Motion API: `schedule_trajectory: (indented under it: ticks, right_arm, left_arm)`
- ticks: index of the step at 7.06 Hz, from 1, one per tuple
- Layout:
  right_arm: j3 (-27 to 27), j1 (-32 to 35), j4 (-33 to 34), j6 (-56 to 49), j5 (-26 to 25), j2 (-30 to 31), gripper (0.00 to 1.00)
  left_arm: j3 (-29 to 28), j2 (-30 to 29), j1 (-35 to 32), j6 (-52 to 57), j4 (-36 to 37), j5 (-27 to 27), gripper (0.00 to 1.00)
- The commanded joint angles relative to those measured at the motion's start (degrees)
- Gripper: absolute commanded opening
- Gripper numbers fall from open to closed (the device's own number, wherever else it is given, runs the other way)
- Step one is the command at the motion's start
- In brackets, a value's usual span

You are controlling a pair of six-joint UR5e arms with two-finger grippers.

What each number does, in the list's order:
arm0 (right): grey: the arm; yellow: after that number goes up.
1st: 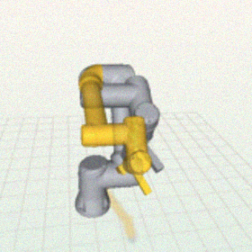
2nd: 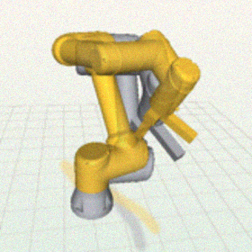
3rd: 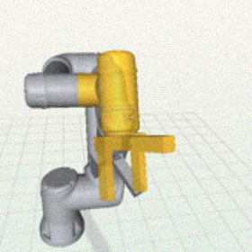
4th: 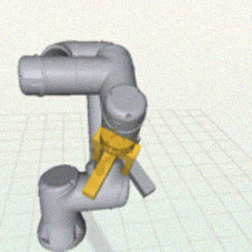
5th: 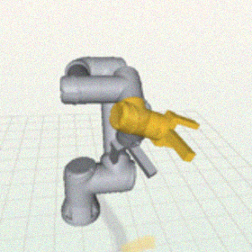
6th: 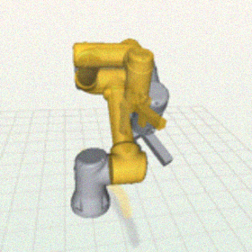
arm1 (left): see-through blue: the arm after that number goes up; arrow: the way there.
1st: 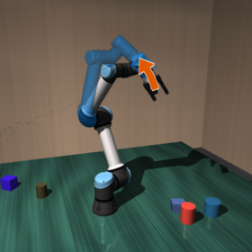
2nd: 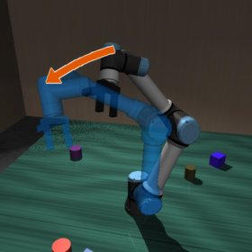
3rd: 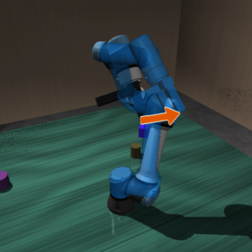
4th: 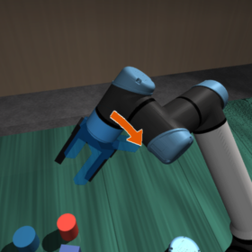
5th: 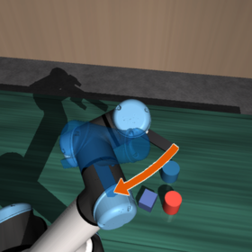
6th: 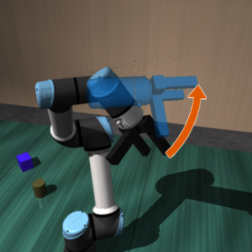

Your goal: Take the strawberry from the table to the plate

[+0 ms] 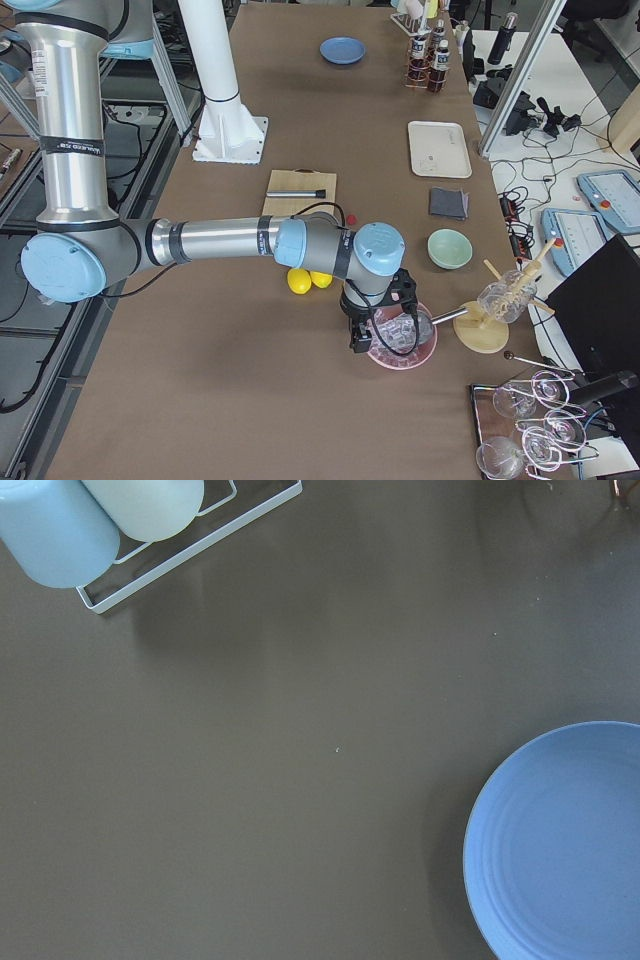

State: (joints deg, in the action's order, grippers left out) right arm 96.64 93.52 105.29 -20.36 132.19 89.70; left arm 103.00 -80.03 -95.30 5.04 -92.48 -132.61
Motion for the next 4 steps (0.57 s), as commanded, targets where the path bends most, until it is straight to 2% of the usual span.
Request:
schedule_trajectory:
  ticks: [1,4]
  right_arm:
    - [0.0,0.0,0.0,0.0,0.0,0.0,1.00]
    - [0.0,0.0,0.0,-0.1,0.0,0.4,1.00]
  left_arm:
    - [0.1,0.3,0.0,0.1,-0.2,0.1,0.97]
    - [0.5,1.4,-0.1,0.6,-0.3,-0.4,0.97]
